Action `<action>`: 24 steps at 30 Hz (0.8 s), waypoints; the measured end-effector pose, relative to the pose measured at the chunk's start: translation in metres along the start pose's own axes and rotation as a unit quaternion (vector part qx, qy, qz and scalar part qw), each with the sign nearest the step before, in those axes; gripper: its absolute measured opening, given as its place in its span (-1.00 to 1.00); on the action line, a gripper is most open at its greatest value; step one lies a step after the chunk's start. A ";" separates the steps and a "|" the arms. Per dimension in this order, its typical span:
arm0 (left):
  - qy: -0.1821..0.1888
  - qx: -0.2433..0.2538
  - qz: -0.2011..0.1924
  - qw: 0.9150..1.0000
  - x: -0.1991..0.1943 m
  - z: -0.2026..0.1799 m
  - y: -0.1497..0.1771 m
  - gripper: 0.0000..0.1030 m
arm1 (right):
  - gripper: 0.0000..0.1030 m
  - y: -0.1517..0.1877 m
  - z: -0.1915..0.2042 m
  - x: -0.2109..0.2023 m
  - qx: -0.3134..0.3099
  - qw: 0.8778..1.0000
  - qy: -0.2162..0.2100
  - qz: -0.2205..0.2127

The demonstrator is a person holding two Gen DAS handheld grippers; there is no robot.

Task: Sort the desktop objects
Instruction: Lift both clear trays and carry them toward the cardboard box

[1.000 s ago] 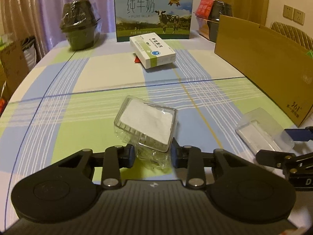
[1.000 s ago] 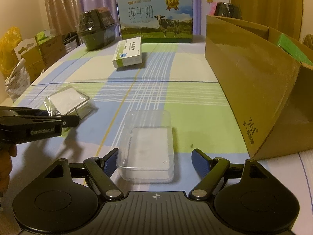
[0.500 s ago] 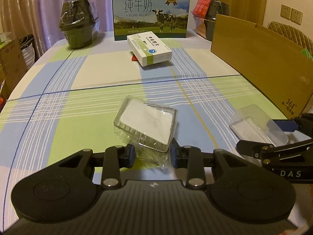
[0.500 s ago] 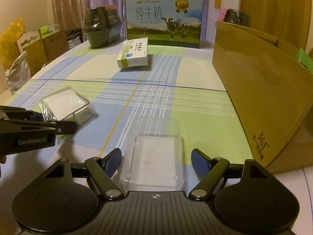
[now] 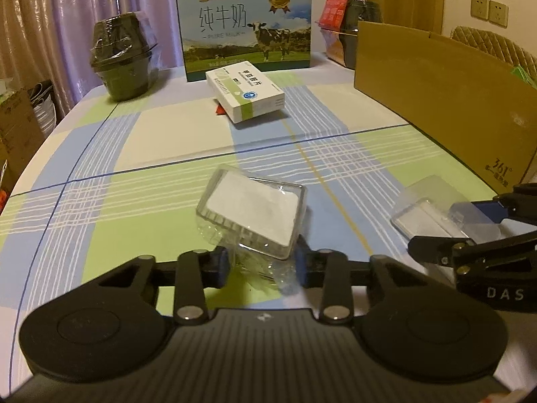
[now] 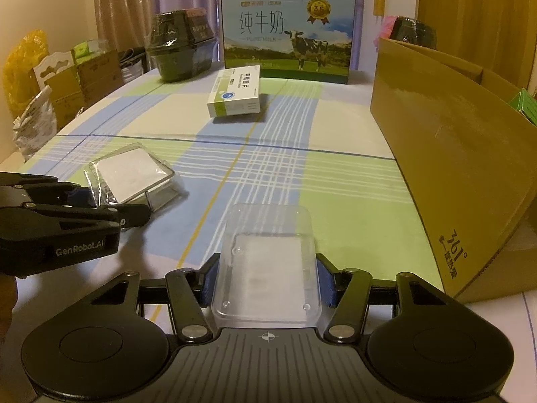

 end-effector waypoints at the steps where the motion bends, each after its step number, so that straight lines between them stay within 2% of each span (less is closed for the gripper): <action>1: 0.001 0.000 0.002 1.000 -0.001 -0.001 0.000 -0.44 | 0.05 0.000 0.000 0.000 0.001 1.000 0.000 0.001; 9: 0.014 -0.030 0.016 0.999 -0.017 0.004 0.002 -0.46 | 0.04 -0.008 -0.002 -0.018 0.010 1.000 0.004 -0.011; 24: 0.004 -0.081 -0.001 0.997 -0.081 -0.017 -0.009 -0.46 | 0.05 -0.020 -0.011 -0.071 0.038 0.999 0.007 -0.035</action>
Point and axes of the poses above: each gripper's, at about its wrist camera, not at the fingertips, and x roughly the way its jaws point, z to its left, y to its underside, the point moved 1 cm from there along x, roughly the way its jaws point, and after that the axes turned 2 degrees about y, right-handed, at the moved point
